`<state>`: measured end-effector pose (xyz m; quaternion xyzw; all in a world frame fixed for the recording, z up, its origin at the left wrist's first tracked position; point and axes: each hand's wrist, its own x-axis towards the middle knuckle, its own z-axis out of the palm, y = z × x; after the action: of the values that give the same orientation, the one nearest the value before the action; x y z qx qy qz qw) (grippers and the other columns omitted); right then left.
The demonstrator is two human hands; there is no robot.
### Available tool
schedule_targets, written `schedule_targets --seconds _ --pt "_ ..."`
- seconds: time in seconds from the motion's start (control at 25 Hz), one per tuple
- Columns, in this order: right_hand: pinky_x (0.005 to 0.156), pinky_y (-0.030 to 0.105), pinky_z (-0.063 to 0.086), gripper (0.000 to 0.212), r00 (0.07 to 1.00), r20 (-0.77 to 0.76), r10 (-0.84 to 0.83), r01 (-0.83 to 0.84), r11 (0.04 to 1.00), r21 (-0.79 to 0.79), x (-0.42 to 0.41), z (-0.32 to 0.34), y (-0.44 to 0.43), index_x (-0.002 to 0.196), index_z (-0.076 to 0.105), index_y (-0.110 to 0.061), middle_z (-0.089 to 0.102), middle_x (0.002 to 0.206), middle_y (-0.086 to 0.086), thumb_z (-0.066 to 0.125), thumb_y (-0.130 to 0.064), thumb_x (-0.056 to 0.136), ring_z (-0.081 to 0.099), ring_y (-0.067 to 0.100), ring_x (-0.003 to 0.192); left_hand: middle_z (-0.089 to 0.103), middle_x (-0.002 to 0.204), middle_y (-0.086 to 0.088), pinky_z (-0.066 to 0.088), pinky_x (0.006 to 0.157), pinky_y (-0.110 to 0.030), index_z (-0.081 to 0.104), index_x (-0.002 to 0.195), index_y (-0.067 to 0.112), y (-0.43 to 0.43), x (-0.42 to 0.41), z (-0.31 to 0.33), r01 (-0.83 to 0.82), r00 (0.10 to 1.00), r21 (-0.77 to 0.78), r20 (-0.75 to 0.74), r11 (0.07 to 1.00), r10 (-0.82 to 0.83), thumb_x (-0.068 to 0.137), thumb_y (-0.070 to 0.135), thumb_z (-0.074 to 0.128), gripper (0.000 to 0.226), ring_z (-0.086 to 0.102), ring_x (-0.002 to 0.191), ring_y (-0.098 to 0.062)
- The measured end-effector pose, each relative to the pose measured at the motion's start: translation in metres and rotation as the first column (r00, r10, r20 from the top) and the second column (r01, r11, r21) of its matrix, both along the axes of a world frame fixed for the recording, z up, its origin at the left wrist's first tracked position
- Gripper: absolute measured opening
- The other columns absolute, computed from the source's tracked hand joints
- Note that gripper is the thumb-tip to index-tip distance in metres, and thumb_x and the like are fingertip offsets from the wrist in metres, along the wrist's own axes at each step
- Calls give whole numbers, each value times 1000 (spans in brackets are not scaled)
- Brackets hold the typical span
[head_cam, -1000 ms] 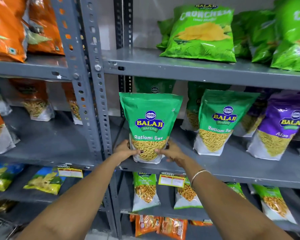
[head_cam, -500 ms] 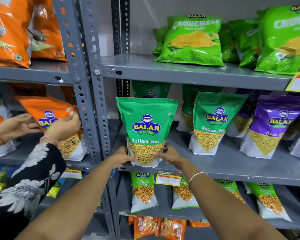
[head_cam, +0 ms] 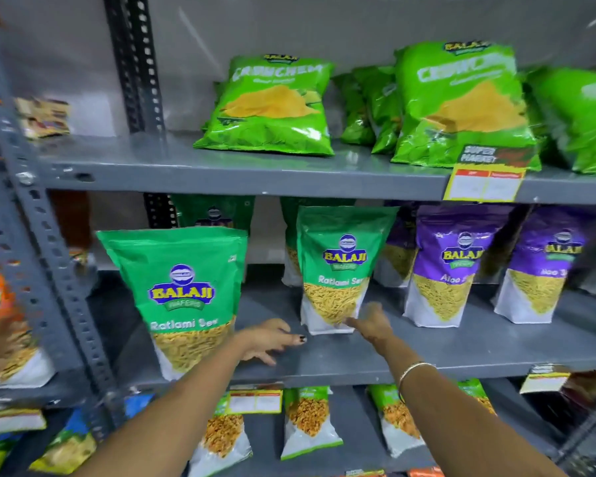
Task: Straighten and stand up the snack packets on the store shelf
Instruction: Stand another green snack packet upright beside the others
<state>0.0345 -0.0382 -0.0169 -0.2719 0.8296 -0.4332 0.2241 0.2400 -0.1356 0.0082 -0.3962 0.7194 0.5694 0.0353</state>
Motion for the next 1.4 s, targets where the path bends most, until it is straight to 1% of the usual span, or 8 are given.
schedule_targets --seconds 0.08,0.16,0.4,0.6,0.88,1.08,1.24,1.4 --pt "113 44 32 93 999 52 13 -8 995 -96 -35 -1 -3 144 21 6 33 150 21 79 -13 73 32 33 139 41 146 -13 44 90 -32 30 140 3 1 -46 -5 -183 973 -112 -161 977 164 85 19 65 68 45 126 -23" --pt "115 47 30 96 984 134 120 -96 980 -174 -62 -5 -15 145 20 6 32 151 21 80 -6 70 30 33 141 42 146 -14 40 104 -31 32 140 0 -6 -80 -14 -319 932 -196 -243 927 269 80 12 70 72 43 131 -25" --pt "104 54 42 68 911 261 319 -245 928 -279 -78 -21 -30 127 43 6 55 132 24 77 9 67 53 37 122 61 128 -20 45 91 -34 52 115 -1 -1 -111 -28 -579 797 -168 -321 798 511 74 3 74 47 57 116 -30" --pt "101 53 45 71 898 277 341 -247 913 -324 -66 -22 -4 124 39 6 55 130 24 79 9 65 55 35 118 60 127 -20 46 92 -35 51 118 -3 23 -93 -27 -558 817 -207 -308 803 488 74 6 75 51 57 116 -31" --pt "90 30 47 82 915 219 338 -272 919 -284 -41 -12 34 129 36 1 55 130 16 84 0 62 55 25 114 63 125 -18 48 96 -38 54 116 -1 53 -66 -21 -500 860 -251 -259 829 441 74 10 75 49 59 113 -29" --pt "99 42 49 82 921 229 314 -245 927 -286 -30 -10 43 129 34 4 54 132 21 82 4 63 54 33 123 64 124 -17 47 97 -39 55 115 0 58 -57 -21 -480 871 -251 -247 840 424 74 12 75 47 59 114 -31" --pt "63 20 53 81 928 215 305 -244 932 -269 -24 -7 48 130 34 1 55 131 18 82 0 65 55 33 120 64 123 -15 46 88 -32 56 112 5 59 -57 -23 -477 873 -258 -249 840 420 74 16 76 44 59 108 -26" --pt "74 30 52 81 935 199 293 -236 934 -267 -22 -9 49 132 34 0 53 134 18 81 0 67 53 33 122 61 128 -15 45 98 -39 53 116 4 60 -56 -23 -470 876 -242 -248 849 414 75 16 75 48 56 116 -29"
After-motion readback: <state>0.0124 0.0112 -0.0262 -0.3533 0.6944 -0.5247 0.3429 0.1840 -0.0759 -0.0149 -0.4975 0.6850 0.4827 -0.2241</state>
